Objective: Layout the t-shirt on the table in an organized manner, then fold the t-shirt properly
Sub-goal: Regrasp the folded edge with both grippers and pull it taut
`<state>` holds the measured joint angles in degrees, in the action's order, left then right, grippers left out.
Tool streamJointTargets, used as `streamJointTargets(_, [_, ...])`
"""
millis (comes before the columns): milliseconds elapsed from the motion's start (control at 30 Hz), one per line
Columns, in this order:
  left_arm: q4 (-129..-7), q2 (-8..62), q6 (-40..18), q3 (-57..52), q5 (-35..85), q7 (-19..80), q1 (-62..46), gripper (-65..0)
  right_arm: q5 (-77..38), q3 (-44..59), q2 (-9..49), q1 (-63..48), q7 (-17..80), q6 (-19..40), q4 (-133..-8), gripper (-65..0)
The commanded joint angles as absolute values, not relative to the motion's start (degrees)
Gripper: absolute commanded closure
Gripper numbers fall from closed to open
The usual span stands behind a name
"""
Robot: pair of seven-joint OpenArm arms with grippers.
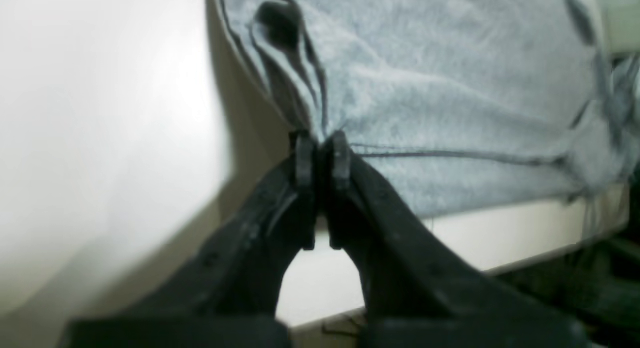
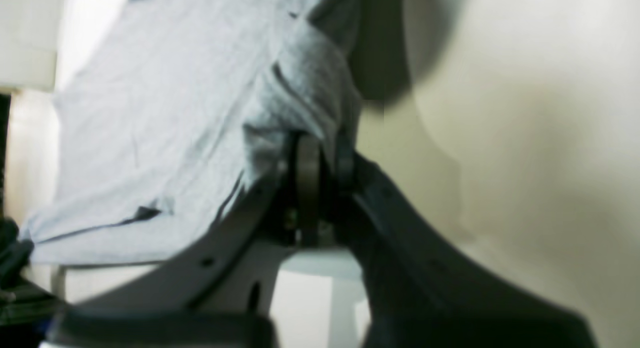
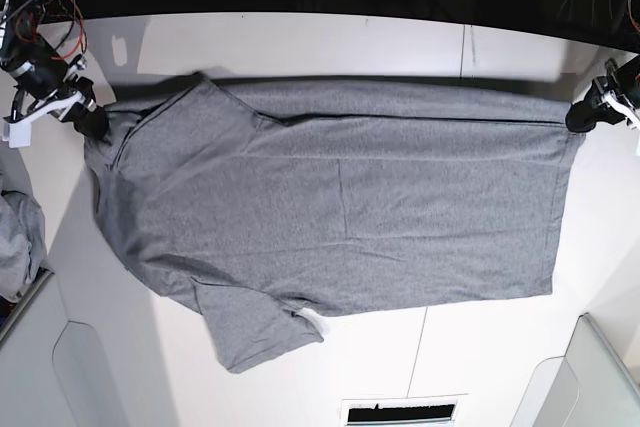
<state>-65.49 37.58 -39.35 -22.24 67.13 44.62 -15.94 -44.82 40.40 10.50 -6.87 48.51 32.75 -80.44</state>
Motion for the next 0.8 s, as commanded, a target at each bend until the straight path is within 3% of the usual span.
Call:
streamJointTargets(0, [-67.5,39.3,-40.0,-23.0,68.4,43.6,-16.9,0.0,-46.5,40.6,12.1,-8.1,47.4,33.3,-82.3,0.0])
streamJointTargets(400, [-72.6,39.4,-40.0,-23.3,67.9,45.1,-23.2,0.0,-46.5,40.6,14.5,-19.1,46.7,33.3,-89.6,0.0])
streamJointTargets(433, [-72.6,39.3,-40.0,-23.3,67.9,45.1,-23.2,-1.2,-46.5,40.6,14.5,-19.0,46.6,33.3,-89.6,0.0])
streamJointTargets(500, [-72.6,39.4,-40.0,-23.3,67.9,45.1,-23.2,-12.1,-46.4,40.6,14.5,-18.9,46.5,33.3,-89.6,0.0])
streamJointTargets(567, [-72.5,39.4,-40.0,-23.3,67.9,45.1,-23.2,-20.4,-46.1,40.6,14.5,-18.8,46.5,33.2,-89.6,-18.9])
streamJointTargets(633, [-72.6,39.4,-40.0,-23.6,68.6,47.8,-23.2,-26.9,-45.4,40.7,14.5,-18.8,46.4,33.2,-89.7,-32.9])
streamJointTargets(767, [-73.8,39.4,-40.0,-26.1,75.4,55.7,-23.1,-30.0,-45.3,43.6,14.5,-18.7,46.2,33.2,-90.8,-35.1])
